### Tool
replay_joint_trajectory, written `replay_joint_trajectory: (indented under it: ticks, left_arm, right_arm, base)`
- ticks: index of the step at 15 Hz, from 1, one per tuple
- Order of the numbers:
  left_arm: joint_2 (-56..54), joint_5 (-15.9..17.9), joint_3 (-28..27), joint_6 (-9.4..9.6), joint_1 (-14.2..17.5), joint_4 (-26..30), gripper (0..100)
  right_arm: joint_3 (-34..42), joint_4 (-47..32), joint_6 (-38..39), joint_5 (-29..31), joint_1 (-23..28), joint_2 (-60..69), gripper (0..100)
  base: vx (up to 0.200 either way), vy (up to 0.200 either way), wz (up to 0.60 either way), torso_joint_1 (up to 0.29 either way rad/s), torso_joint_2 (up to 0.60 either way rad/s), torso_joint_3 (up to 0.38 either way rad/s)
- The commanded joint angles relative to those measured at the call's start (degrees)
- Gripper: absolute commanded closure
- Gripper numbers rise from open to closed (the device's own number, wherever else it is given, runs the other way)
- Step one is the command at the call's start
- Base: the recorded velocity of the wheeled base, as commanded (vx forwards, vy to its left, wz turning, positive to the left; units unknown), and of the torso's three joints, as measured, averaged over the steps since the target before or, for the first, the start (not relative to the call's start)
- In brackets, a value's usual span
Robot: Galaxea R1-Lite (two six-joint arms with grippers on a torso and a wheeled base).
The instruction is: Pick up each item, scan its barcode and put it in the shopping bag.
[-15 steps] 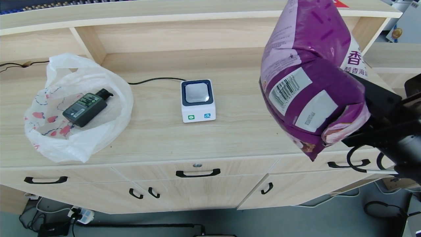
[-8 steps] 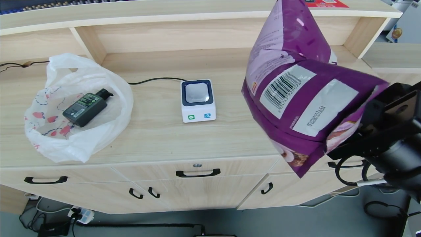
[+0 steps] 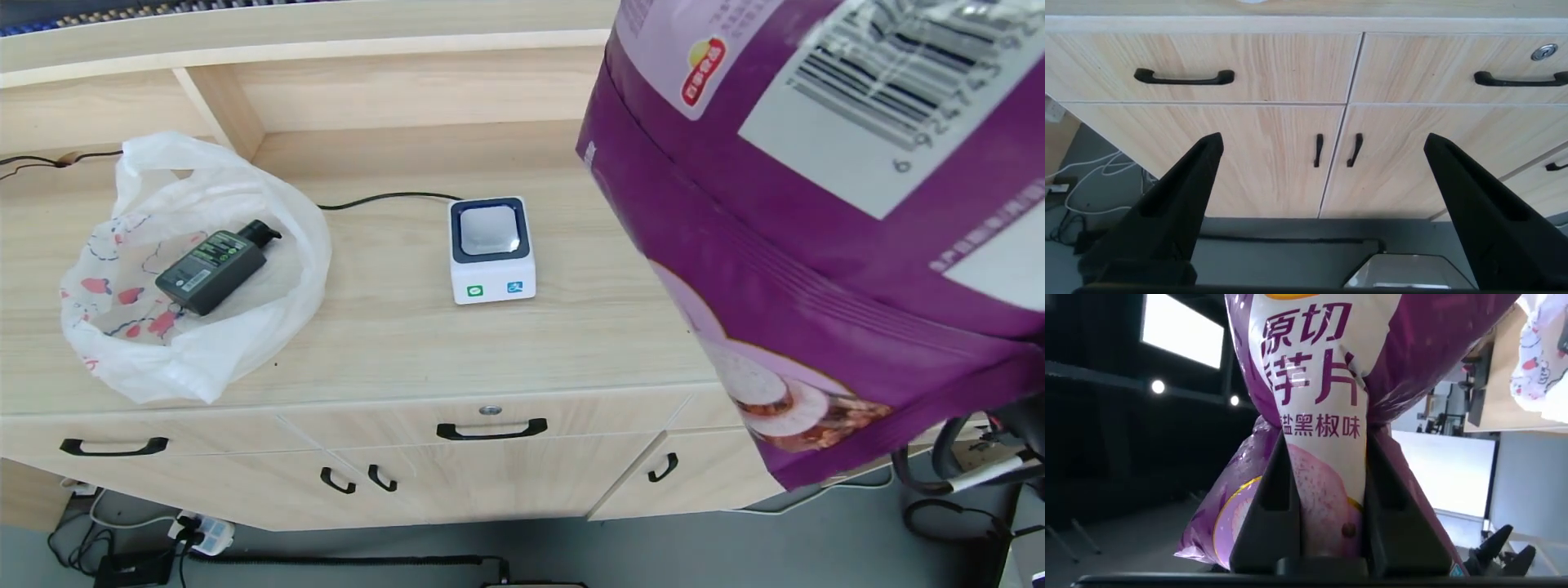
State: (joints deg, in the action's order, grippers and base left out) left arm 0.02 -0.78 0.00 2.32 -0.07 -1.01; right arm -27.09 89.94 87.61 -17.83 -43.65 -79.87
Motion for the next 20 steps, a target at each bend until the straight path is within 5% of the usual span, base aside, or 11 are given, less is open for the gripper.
replay_joint_trajectory:
  ticks: [1, 16, 18, 20]
  left_arm:
    - [0.0, 0.0, 0.0, 0.06, 0.0, 0.0, 0]
    - [0.0, 0.0, 0.0, 0.76, 0.0, 0.0, 0]
    - [0.0, 0.0, 0.0, 0.76, 0.0, 0.0, 0]
    - [0.0, 0.0, 0.0, 0.32, 0.1, 0.1, 0]
  right_arm:
    - [0.5, 0.1, 0.0, 0.0, -2.2, 0.5, 100]
    - [5.8, 0.1, -0.1, 0.0, -5.4, -2.1, 100]
    - [3.4, 0.1, -3.6, 0.0, -2.4, -4.1, 100]
    - [-2.3, 0.1, -19.1, 0.8, 1.5, -6.6, 100]
  base:
    - [0.000, 0.000, 0.00, 0.000, 0.00, 0.000]
    - [0.000, 0.000, 0.00, 0.000, 0.00, 0.000]
    - [0.000, 0.000, 0.00, 0.000, 0.00, 0.000]
    - [0.000, 0.000, 0.00, 0.000, 0.00, 0.000]
